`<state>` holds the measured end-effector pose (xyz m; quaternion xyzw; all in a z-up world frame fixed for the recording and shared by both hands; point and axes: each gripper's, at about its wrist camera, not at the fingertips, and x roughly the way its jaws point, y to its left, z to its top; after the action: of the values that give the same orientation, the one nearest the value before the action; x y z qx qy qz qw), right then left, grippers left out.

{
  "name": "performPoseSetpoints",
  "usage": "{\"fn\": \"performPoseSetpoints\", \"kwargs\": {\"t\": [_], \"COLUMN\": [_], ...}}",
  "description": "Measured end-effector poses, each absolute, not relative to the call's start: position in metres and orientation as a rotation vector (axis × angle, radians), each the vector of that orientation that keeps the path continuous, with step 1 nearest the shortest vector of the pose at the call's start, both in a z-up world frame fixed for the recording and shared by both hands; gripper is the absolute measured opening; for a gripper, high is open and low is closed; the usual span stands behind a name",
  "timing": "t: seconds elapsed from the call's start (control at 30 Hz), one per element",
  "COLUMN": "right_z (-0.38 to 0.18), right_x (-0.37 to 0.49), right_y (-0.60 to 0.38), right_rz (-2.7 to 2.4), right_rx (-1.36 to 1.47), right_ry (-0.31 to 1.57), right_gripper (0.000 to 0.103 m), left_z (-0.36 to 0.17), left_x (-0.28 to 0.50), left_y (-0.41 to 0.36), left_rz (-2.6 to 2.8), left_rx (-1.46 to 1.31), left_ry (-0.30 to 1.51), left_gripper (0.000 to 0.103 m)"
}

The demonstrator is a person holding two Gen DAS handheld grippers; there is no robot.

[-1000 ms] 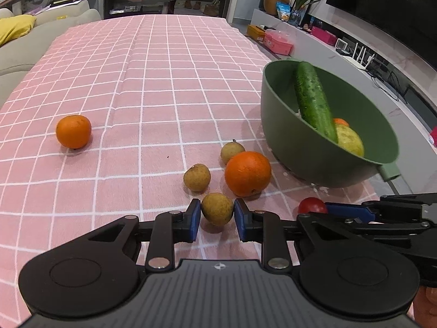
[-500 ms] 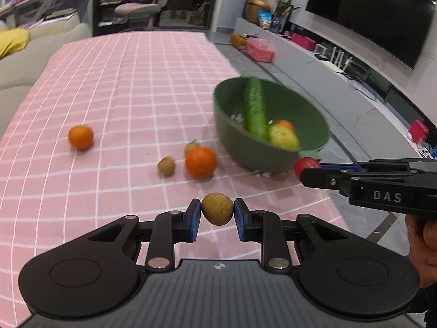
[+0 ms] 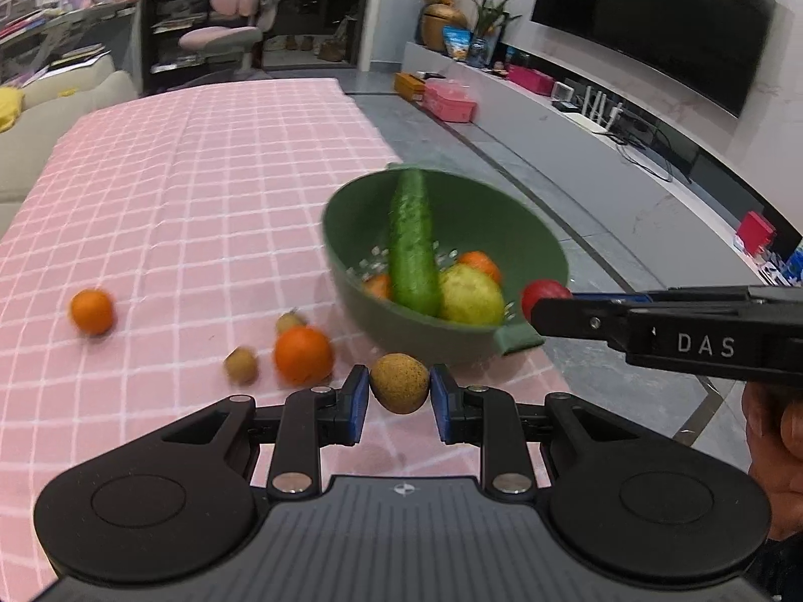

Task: Organize fruits
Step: 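Carry the tomato and kiwi up over the green colander with both tools, then open the left tool to drop the kiwi while the right tool drops the tomato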

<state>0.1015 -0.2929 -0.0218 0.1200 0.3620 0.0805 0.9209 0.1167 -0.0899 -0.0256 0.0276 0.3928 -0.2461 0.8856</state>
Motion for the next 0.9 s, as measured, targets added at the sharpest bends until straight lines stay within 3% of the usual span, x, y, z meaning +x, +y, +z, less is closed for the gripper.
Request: {"fn": "performPoseSetpoints", "kwargs": {"t": [0.43, 0.9], "right_z": [-0.02, -0.052], "right_x": [0.211, 0.255], "right_y": [-0.36, -0.37], "right_rz": [0.14, 0.176], "right_rx": [0.261, 0.219], "right_ry": [0.81, 0.891], "right_gripper": [0.021, 0.021], "left_z": [-0.033, -0.055], "left_x": [0.186, 0.201], "left_y": [-0.195, -0.222], "left_rz": [-0.552, -0.581], "left_rx": [0.241, 0.394], "left_ry": [0.724, 0.76], "left_gripper": [0.03, 0.03]}}
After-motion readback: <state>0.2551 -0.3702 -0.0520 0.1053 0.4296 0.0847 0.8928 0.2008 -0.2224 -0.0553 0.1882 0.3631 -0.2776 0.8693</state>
